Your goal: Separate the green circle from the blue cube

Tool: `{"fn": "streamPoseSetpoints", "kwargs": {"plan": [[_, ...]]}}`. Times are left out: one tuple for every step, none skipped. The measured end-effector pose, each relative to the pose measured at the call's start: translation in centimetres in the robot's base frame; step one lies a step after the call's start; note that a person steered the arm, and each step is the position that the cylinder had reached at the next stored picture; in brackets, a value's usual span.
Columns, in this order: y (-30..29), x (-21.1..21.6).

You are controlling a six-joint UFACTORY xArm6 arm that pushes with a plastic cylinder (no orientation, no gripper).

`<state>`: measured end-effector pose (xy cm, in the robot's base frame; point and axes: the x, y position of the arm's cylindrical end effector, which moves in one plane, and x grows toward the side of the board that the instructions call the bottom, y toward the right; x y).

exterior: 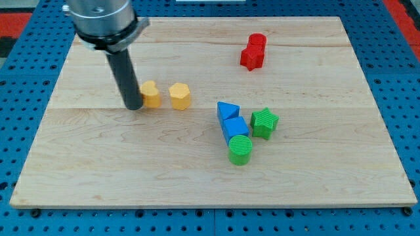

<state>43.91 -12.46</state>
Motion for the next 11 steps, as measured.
{"fn": "streamPoseSetpoints", "kwargs": {"plan": [[1.6,0.0],[2.2,0.7],[3.6,6.3],[9.0,10.6],[15.3,12.6],[20.5,10.7],[21.5,7.8],[21.7,5.3],[21.8,2.1],[24.0,1.8],[22.8,4.5]]}}
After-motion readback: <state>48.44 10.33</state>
